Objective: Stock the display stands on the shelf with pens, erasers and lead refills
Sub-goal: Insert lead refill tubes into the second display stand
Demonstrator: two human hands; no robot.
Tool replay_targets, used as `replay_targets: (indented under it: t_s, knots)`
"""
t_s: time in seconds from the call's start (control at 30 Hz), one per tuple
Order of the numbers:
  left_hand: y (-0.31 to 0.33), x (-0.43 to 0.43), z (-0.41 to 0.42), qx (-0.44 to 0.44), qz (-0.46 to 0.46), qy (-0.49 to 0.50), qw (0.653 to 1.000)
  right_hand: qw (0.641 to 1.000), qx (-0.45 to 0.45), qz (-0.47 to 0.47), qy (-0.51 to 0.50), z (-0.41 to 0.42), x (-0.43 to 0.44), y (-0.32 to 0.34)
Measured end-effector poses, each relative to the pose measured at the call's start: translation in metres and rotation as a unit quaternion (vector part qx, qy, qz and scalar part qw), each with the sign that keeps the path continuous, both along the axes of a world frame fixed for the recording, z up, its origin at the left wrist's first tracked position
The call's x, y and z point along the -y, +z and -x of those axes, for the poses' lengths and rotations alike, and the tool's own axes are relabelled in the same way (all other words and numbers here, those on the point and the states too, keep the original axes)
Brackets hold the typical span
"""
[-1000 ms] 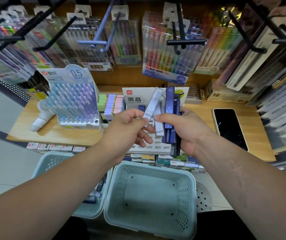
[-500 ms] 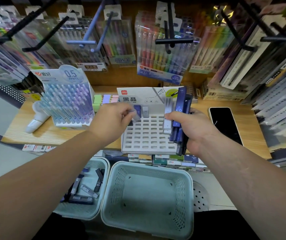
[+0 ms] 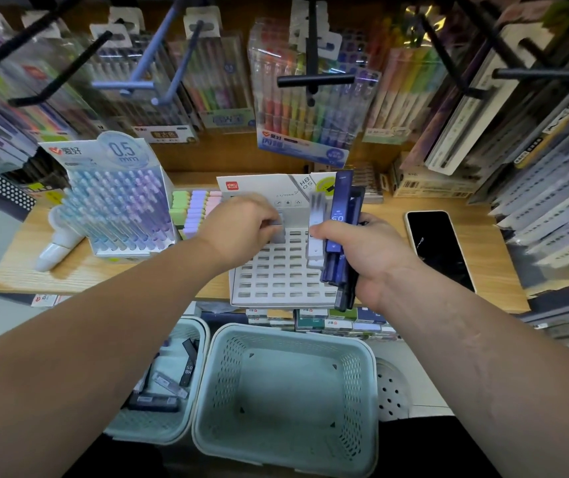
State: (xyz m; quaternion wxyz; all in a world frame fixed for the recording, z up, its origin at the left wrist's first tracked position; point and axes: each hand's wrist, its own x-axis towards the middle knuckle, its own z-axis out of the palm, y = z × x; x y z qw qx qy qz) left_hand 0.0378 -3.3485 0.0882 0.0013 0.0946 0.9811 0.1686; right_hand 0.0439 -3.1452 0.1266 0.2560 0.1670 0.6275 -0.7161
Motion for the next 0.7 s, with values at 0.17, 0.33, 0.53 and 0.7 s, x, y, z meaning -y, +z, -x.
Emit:
replay_targets:
  t_s: [0.17,0.33,0.53,0.7]
  knots:
    - [0.001,-0.001,0.004,-0.062,0.055,0.029,0.996,1.0,0.004,0.002,-0.004,0.0,0.001,0.001]
    - [-0.01,-0.003,0.005,-0.112,0.115,0.012,0.987,1.0,0.0,-0.004,0.0,-0.001,0.003,0.001]
    - [-0.006,-0.011,-0.007,-0.098,-0.041,0.103,0.989,1.0,0.003,-0.003,-0.001,0.0,0.003,0.003]
    - [0.023,-0.049,-0.041,0.117,-0.444,0.192,0.868,1.0,-0.006,-0.005,-0.016,-0.002,0.006,0.004]
